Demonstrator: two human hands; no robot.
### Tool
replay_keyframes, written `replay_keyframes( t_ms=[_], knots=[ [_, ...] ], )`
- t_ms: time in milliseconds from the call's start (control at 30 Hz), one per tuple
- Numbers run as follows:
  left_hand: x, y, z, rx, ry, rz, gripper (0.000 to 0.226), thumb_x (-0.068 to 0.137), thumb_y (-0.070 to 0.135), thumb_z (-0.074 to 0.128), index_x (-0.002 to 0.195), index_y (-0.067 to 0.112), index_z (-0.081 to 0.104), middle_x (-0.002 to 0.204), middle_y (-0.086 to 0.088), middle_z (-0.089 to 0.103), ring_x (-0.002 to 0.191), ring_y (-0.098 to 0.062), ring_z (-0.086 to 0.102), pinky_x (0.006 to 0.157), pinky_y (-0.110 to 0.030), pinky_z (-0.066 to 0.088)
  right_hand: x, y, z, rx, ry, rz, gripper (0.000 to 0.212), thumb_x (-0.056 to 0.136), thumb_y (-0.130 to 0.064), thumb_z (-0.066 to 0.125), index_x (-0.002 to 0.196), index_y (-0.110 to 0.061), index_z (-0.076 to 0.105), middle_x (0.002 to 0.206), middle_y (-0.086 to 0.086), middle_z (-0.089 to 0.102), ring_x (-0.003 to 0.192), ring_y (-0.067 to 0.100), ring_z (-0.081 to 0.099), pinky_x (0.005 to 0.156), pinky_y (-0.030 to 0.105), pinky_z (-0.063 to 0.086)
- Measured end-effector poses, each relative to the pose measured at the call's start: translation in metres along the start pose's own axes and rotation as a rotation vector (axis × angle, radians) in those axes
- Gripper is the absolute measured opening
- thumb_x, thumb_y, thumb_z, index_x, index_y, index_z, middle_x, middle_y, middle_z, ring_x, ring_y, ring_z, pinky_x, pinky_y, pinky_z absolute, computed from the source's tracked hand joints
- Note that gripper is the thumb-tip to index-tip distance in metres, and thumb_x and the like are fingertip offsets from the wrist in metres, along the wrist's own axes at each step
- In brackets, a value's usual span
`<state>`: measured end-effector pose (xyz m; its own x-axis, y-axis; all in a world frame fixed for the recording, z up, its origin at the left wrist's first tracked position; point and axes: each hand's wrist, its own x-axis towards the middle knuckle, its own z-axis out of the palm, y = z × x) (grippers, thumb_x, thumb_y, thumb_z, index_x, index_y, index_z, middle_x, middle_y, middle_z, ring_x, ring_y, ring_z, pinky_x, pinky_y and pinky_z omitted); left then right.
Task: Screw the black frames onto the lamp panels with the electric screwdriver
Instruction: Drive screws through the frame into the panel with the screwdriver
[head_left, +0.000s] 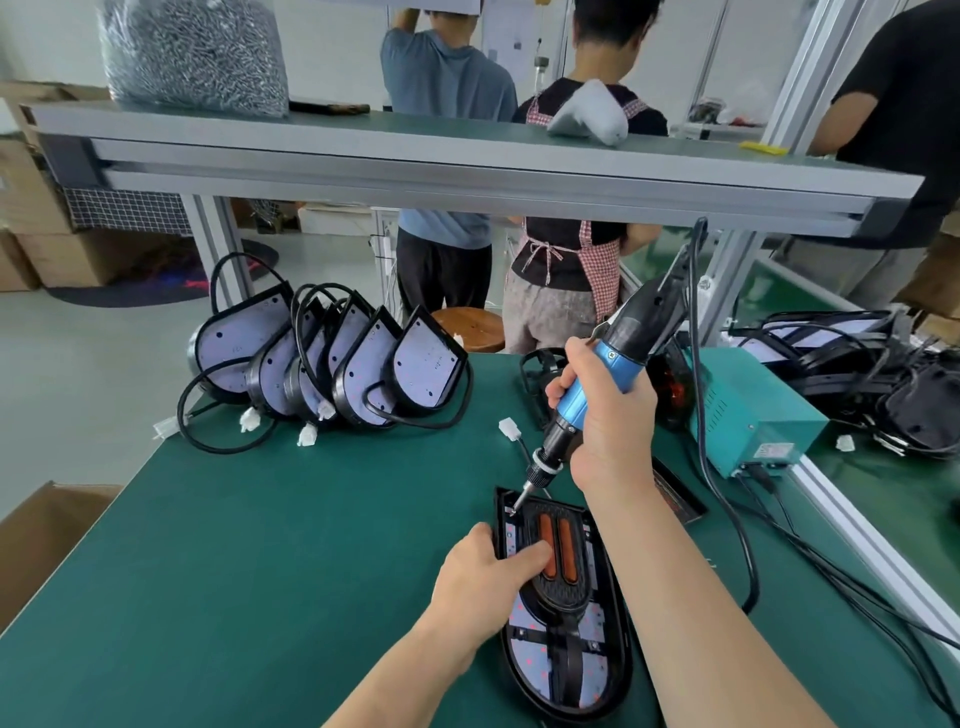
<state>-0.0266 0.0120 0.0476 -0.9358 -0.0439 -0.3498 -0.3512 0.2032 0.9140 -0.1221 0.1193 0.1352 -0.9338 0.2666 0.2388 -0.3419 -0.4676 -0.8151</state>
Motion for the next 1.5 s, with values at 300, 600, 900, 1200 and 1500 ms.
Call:
replay_keyframes(
  t_ms=[300, 600, 900, 1200, 1500],
  knots=[
    [-0.005, -0.002, 0.007, -0.015, 0.048, 0.018, 0.071, 0.066, 0.058, 0.065, 0.108, 0.001, 0.056, 0.114, -0.018, 0.067, 0.091, -0.028, 0.062, 0.094, -0.049, 0.051, -0.001, 0.008, -0.001, -0.057, -0.076, 0.038, 0.015, 0.086, -0.015, 0.076, 0.087, -0.012, 0.061, 0.061, 0.001, 0.055, 0.054, 0.018, 0.055, 0.057, 0.027, 0.051],
    [-0.004, -0.004, 0.007, -0.047, 0.04, 0.016, 0.062, 0.066, 0.056, 0.068, 0.103, 0.007, 0.059, 0.107, -0.011, 0.07, 0.105, -0.032, 0.065, 0.096, -0.052, 0.051, -0.002, 0.007, 0.002, -0.065, -0.165, 0.051, 0.018, 0.081, -0.011, 0.075, 0.079, -0.017, 0.058, 0.06, 0.001, 0.054, 0.051, 0.016, 0.052, 0.055, 0.027, 0.049],
    [-0.003, -0.004, 0.006, -0.026, 0.057, 0.023, 0.067, 0.063, 0.058, 0.068, 0.106, 0.007, 0.06, 0.109, -0.011, 0.07, 0.104, -0.032, 0.066, 0.096, -0.053, 0.052, -0.01, 0.009, 0.004, -0.143, -0.319, 0.041, 0.019, 0.083, -0.01, 0.068, 0.075, -0.021, 0.055, 0.06, 0.002, 0.052, 0.054, 0.018, 0.049, 0.06, 0.035, 0.046],
    [-0.004, -0.004, 0.005, -0.029, 0.037, 0.027, 0.067, 0.064, 0.059, 0.069, 0.106, 0.008, 0.06, 0.109, -0.009, 0.071, 0.104, -0.031, 0.067, 0.097, -0.053, 0.052, -0.006, 0.003, -0.002, -0.036, -0.318, 0.07, 0.014, 0.085, -0.007, 0.07, 0.082, -0.017, 0.06, 0.067, 0.001, 0.052, 0.056, 0.016, 0.049, 0.057, 0.028, 0.048],
    [-0.004, 0.0, 0.006, -0.045, -0.011, 0.007, 0.061, 0.064, 0.054, 0.072, 0.106, 0.011, 0.063, 0.109, -0.008, 0.073, 0.104, -0.029, 0.068, 0.098, -0.052, 0.052, -0.011, -0.004, -0.01, -0.056, -0.328, 0.017, 0.015, 0.082, -0.021, 0.078, 0.089, -0.016, 0.066, 0.07, 0.0, 0.058, 0.06, 0.019, 0.057, 0.063, 0.026, 0.052]
  ],
)
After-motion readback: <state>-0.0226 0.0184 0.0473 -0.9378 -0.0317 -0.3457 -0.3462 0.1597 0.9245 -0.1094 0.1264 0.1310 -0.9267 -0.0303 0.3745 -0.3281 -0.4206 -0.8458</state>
